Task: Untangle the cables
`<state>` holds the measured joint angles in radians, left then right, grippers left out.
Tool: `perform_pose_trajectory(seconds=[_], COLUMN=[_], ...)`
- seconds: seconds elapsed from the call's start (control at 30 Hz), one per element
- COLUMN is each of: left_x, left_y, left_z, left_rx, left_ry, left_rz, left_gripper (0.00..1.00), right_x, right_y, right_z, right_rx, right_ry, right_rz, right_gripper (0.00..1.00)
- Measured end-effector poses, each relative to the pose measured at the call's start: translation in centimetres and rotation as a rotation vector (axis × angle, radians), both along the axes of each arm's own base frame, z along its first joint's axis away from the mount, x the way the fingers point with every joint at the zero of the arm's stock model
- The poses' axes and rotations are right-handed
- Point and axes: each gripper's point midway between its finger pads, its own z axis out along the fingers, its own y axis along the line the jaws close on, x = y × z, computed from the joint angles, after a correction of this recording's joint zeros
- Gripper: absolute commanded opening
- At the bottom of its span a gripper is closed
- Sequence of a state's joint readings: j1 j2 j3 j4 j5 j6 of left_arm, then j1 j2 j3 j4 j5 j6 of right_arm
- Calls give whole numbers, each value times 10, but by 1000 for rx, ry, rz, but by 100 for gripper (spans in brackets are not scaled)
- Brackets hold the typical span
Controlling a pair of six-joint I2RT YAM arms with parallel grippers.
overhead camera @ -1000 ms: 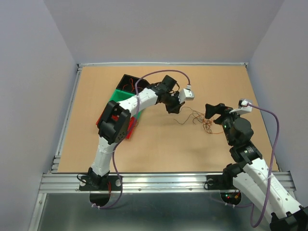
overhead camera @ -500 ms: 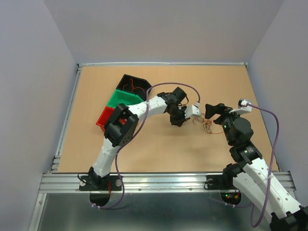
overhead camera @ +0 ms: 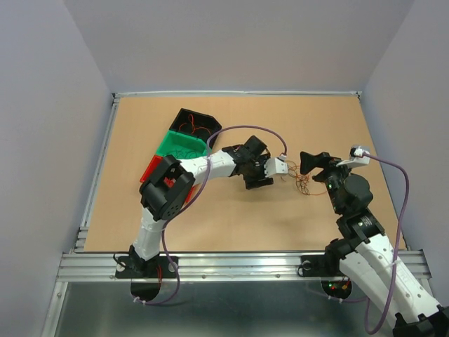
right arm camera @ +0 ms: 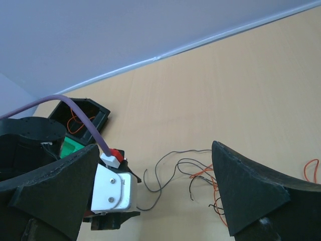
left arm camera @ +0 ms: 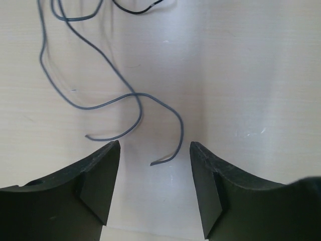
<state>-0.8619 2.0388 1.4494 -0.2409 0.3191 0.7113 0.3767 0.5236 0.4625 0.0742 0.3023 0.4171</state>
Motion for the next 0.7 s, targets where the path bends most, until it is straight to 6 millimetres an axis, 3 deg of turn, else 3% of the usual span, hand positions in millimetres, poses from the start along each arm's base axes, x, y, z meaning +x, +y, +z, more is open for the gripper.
perform_pose_trajectory(seconds=[0.07, 0.17, 0.47, 0.7], left_x=[4, 7, 13, 33], left_y=[0, 0, -6, -40], left_z=[5, 14, 29, 36], left_rx=[-10, -33, -77, -146], left_ry=[-24, -61, -96, -76], left_rz=[4, 7, 18, 59], left_gripper=[74, 98, 99, 99], right_x=[0, 0, -1, -7], right_y=[1, 2, 4, 1], right_z=[0, 0, 0, 3], right_rx=[0, -1, -3, 14], right_ry=[0, 0, 0, -24], right_rz=[4, 9, 22, 17], right_gripper=[98, 98, 98, 98])
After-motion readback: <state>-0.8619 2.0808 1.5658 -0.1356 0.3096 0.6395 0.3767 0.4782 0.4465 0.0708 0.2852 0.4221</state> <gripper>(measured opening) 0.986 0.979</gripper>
